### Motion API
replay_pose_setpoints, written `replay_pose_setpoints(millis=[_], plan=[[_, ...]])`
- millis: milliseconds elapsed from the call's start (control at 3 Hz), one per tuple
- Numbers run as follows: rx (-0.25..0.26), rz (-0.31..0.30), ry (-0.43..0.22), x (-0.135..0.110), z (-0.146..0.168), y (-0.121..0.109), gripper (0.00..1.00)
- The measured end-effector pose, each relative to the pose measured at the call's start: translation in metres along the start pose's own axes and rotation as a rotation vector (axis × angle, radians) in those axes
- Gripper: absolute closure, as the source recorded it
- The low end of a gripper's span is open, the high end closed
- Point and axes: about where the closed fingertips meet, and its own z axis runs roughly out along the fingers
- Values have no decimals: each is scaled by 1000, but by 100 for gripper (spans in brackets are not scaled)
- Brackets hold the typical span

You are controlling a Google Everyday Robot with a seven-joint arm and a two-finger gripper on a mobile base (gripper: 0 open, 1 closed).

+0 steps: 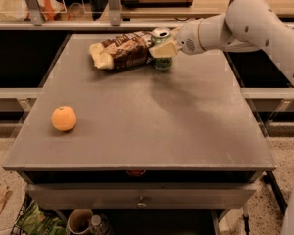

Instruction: Move green can near brown chip bag

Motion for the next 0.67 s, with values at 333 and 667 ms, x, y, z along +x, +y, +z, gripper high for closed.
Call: replay_pose_setpoints(millis=[333,667], plan=[[15,67,19,10,10,-5,100],[11,70,20,10,13,-3,82]])
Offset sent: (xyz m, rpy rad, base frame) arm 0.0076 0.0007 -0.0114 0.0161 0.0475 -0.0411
